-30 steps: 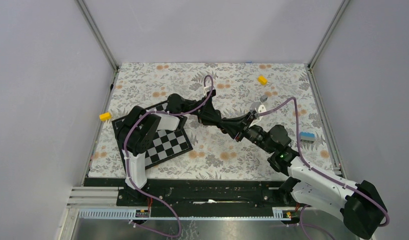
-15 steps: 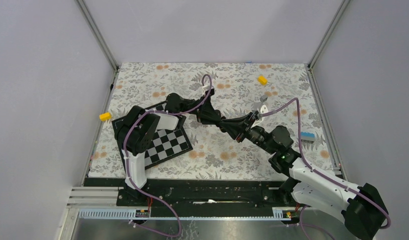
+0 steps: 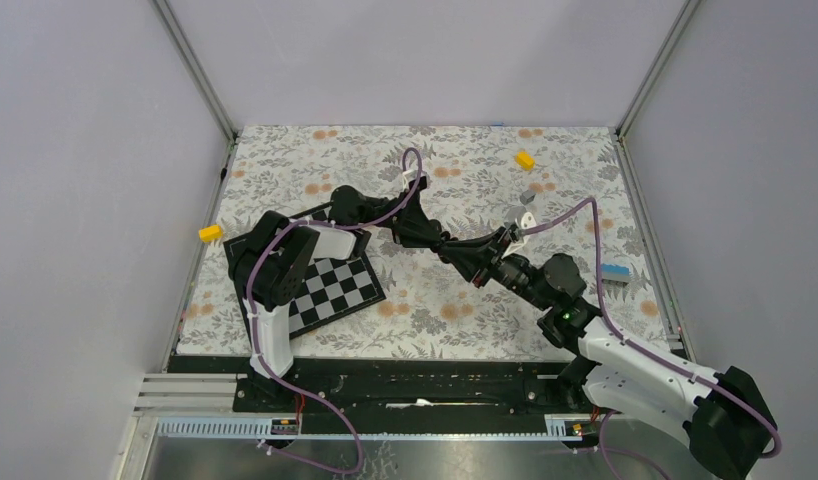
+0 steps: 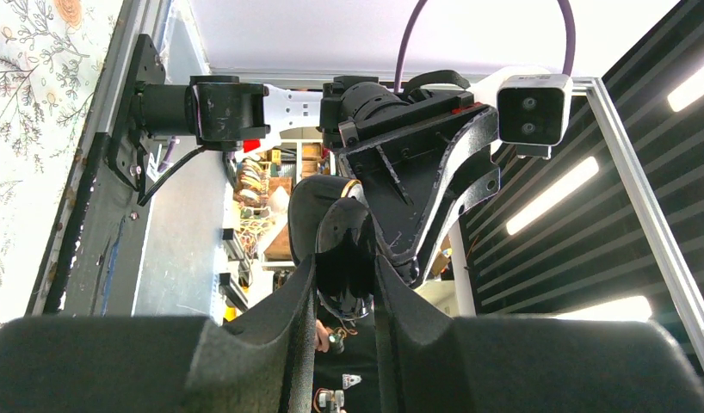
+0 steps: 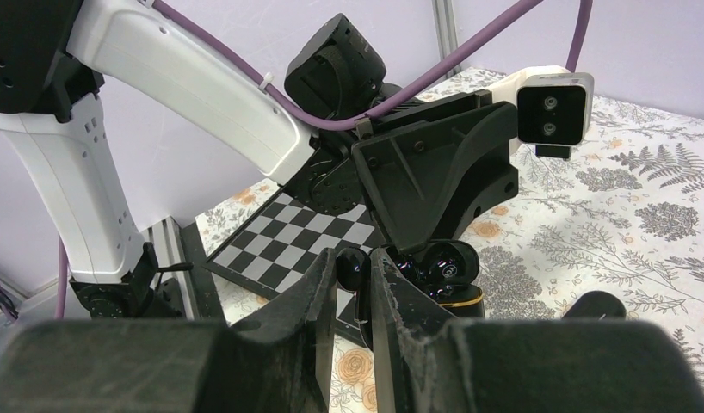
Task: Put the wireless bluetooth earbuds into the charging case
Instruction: Insert the left earbud into the left side groove of the charging case.
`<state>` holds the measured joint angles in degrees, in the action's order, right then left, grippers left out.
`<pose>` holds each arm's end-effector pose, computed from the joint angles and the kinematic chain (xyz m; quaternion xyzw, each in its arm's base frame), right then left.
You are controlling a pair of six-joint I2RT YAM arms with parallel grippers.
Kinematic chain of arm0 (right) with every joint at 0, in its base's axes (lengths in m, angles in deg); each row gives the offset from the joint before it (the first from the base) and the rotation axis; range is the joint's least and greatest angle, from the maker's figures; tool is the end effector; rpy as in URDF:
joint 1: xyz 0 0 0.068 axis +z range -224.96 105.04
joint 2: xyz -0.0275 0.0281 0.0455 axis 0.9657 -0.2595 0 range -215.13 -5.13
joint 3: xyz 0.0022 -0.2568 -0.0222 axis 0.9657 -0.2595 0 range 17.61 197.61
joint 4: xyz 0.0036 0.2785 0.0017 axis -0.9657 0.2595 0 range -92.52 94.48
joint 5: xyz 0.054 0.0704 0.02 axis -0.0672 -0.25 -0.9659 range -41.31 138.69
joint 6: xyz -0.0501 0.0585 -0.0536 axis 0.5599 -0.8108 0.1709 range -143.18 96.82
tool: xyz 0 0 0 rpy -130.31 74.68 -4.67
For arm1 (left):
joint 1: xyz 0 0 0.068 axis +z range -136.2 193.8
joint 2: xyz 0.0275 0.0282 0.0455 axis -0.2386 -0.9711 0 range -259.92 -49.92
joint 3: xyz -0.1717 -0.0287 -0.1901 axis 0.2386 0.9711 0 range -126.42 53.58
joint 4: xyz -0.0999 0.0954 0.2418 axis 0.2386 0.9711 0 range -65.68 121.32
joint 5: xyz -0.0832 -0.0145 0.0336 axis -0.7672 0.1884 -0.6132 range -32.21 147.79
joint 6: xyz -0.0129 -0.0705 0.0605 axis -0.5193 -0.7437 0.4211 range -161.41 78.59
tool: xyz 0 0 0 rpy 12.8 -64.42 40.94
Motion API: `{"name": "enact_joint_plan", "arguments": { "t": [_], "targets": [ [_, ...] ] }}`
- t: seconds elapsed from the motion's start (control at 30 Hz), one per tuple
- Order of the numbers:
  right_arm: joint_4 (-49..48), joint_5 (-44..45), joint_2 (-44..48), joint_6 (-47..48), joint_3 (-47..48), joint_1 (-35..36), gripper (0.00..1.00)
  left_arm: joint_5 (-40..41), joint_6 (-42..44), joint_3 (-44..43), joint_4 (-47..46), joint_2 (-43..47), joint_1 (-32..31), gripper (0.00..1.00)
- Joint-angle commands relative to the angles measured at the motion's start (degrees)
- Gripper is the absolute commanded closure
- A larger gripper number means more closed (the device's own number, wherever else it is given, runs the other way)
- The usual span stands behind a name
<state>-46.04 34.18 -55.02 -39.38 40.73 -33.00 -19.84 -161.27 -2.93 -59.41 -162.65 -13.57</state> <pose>0.1876 0.1971 0.2835 -0.2307 0.5544 0.4527 0.6592 0.3117 -0.2545 0.1999 -0.0787 -0.6666 0.7308 0.1240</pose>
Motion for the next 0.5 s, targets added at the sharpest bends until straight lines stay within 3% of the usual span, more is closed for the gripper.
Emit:
{"name": "enact_joint_plan", "arguments": {
  "t": [0.0,0.47],
  "targets": [
    [-5.4,-0.9,-0.8,-1.1,1.6,-0.2,0.96,0.5,-18.8,0.1,-7.5,-0.1,0.2,1.00],
    [-9.6,0.6,-5.5,0.1,2.6,-0.2,0.97,0.6,-18.9,0.3,-7.5,0.4,0.2,1.00]
  ]
}}
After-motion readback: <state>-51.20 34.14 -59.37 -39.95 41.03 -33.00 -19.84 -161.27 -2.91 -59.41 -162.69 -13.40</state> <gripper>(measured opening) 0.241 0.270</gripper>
